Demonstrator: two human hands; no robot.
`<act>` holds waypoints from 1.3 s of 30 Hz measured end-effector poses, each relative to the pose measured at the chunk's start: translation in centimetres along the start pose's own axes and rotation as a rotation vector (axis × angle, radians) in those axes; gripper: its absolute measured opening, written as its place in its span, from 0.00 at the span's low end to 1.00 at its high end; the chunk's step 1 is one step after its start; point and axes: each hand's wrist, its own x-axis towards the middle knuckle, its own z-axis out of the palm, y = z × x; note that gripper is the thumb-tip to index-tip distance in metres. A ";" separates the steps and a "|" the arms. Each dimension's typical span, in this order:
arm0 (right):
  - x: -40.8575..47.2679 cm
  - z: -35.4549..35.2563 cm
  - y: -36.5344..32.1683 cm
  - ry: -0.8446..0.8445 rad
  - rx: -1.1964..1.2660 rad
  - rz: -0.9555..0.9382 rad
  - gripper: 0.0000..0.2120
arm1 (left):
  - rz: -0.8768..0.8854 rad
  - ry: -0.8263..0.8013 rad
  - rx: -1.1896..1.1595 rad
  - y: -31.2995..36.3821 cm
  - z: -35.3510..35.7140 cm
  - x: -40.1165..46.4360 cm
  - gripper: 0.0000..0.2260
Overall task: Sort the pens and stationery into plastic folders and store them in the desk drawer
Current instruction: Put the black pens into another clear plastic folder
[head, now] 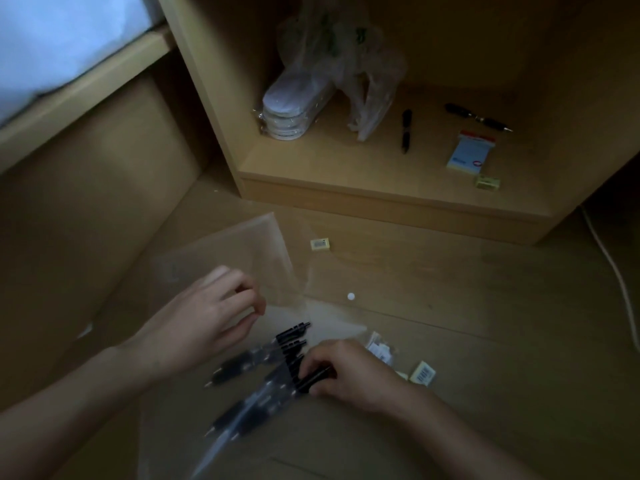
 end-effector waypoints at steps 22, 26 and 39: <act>-0.9 -7.5 1.9 0.297 -0.006 0.123 0.14 | 0.021 -0.017 0.021 -1.2 0.2 2.7 0.09; 0.7 -10.9 3.2 0.467 -0.070 0.137 0.09 | 0.011 -0.008 0.033 -1.6 0.1 3.9 0.10; 8.6 -18.4 6.0 0.965 -0.225 0.247 0.11 | -0.081 0.069 0.035 -3.0 0.9 6.9 0.08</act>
